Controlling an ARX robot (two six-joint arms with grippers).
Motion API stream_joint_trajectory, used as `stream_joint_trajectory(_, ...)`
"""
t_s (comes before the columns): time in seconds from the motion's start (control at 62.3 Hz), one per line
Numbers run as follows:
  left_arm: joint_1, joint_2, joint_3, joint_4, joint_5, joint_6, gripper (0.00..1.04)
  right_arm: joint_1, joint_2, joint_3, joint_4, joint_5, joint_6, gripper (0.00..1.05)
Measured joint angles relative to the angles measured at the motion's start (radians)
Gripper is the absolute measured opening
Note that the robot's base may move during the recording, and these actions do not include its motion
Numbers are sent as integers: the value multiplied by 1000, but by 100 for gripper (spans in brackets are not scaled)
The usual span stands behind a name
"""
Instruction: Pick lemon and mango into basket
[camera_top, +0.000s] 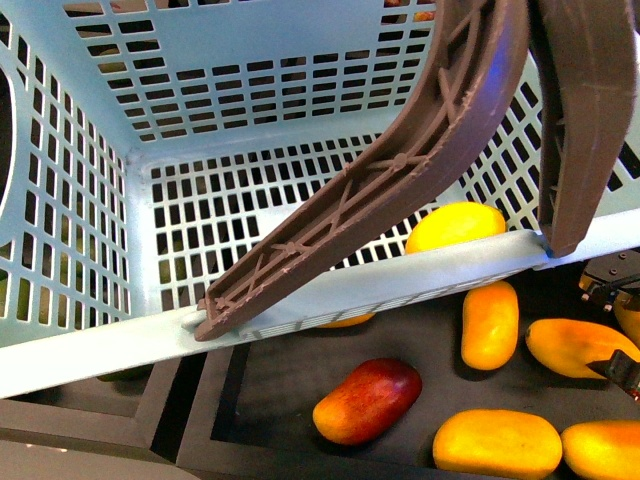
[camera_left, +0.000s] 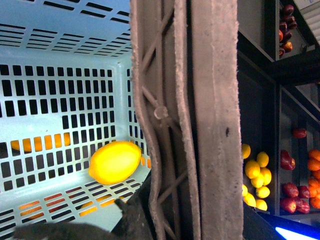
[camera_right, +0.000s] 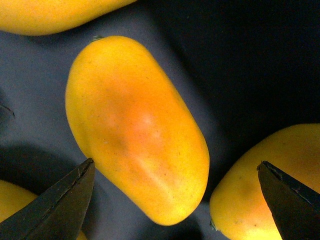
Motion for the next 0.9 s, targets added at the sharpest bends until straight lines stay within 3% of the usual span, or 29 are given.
stream_joint_trajectory(0.449,0,0,0,0,3,0,15,49,111,85,11,13,120,96)
stream_joint_trajectory(0.69,0,0,0,0,0,0,15,32,106,63,24,-7,203,66)
stream_joint_trajectory(0.899,0,0,0,0,2,-1,15,-40,15,-9,64,-59,299,62)
